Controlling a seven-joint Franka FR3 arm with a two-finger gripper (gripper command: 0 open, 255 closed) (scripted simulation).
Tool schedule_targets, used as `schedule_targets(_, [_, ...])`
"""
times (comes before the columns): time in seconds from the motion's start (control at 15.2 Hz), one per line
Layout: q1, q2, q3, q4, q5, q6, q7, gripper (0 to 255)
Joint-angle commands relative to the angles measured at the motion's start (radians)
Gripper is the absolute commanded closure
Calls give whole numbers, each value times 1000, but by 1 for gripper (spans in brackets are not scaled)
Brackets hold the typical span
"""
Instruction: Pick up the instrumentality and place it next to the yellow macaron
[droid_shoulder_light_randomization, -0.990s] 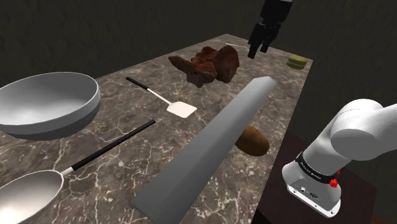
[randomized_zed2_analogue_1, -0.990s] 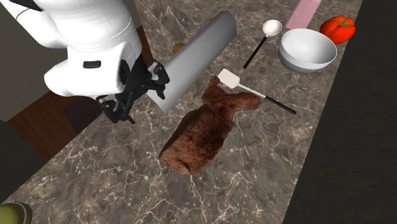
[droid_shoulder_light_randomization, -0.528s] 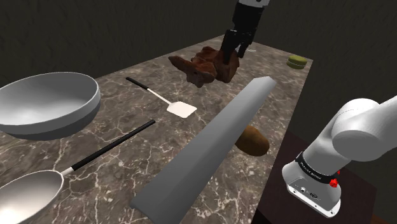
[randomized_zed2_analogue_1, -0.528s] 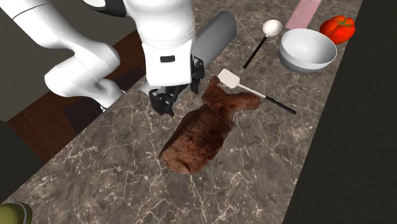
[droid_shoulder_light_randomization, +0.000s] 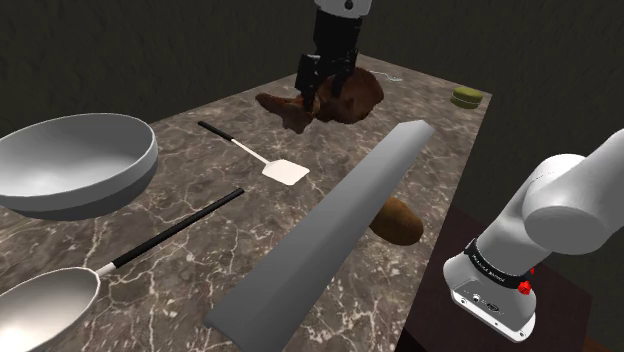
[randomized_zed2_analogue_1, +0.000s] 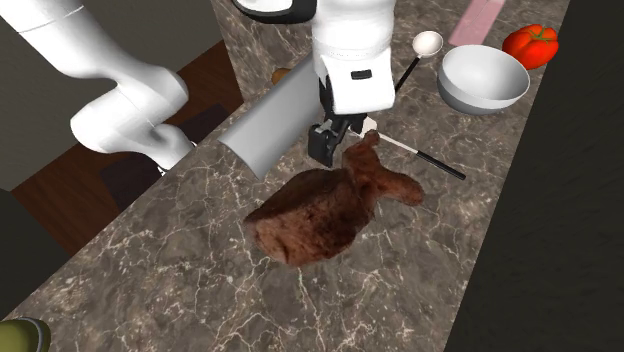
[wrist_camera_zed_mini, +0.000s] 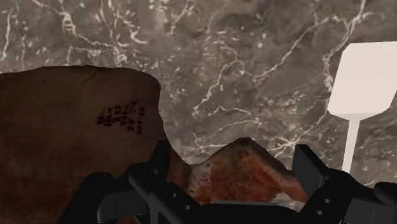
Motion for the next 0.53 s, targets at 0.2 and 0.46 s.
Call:
schedule_targets(0.2, [24, 171, 79, 130, -52, 28, 103, 0])
schedule_targets(0.46, [57, 317, 130, 259, -122, 31, 189, 0])
